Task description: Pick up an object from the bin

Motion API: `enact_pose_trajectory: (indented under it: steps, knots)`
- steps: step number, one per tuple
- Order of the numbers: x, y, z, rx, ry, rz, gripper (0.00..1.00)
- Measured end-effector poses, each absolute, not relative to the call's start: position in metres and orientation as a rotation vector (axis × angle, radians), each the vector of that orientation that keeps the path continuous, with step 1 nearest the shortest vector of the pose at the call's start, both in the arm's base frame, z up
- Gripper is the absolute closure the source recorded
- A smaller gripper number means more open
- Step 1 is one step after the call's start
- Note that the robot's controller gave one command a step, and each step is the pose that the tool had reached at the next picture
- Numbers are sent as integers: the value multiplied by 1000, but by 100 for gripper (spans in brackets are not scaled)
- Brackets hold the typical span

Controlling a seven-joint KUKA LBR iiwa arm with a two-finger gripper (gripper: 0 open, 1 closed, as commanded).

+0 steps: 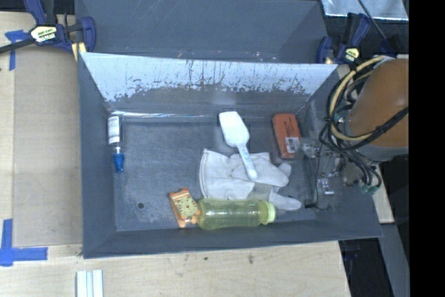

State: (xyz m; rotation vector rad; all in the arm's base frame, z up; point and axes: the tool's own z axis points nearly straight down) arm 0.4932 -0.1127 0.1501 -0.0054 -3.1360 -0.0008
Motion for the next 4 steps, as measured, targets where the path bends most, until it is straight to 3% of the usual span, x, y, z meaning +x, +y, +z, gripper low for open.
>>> enact_pose_trajectory:
  steps: [3, 4]
  knots:
    - [496, -112, 153, 15, -3146, 2, 0]
    - [499, -110, 90, 200, -3143, 4, 0]
